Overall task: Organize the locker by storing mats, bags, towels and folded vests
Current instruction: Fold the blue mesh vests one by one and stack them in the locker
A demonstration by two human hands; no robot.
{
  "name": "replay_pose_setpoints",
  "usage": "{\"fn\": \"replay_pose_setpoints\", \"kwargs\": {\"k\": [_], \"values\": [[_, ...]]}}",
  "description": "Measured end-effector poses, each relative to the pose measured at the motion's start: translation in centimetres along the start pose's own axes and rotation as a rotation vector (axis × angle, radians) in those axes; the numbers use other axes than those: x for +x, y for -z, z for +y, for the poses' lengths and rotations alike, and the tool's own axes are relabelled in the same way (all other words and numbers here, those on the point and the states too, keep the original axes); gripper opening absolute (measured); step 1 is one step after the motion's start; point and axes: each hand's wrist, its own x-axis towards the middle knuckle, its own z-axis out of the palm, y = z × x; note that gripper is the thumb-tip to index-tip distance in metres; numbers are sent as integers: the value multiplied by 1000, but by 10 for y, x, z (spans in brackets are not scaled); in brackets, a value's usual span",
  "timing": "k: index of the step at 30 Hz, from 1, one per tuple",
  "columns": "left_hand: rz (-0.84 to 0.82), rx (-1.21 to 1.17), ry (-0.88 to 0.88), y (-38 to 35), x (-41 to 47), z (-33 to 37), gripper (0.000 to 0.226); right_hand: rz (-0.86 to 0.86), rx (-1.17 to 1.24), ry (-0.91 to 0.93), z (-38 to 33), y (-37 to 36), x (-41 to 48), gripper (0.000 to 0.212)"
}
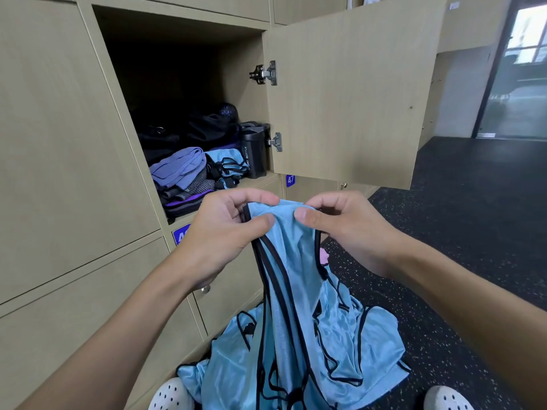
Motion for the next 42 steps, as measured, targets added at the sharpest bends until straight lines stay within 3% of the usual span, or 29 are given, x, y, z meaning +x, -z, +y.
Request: {"fn": "replay_pose_setpoints", "kwargs": {"k": [4, 10, 18, 25, 30, 33, 38, 40, 42], "values": [[1, 90, -46, 2, 2, 1, 23, 159, -36, 135, -13, -1, 1, 13], [-25, 238, -107, -2, 0, 1, 39, 229, -137, 189, -22, -2, 0, 13], [72, 129, -208, -5, 4, 5, 24, 245, -231, 209, -30, -2, -2, 11], [133, -184, -182, -4, 9, 8, 20, 211, -247, 185, -31, -4, -6, 10], [196, -242, -167, 1, 8, 10, 24, 30, -168, 55, -25, -4, -11, 44], [208, -220, -153, 1, 6, 11, 29, 102, -126, 121, -25, -8, -10, 48], [49, -101, 71, 0, -2, 0, 70, 228, -3, 174, -26, -10, -5, 48], [42, -129, 66, 0, -1, -2, 71, 264, 14, 164, -26, -8, -4, 49], [107, -133, 32, 0, 1, 0, 69, 195, -55, 91, -22, -2, -3, 66]]}}
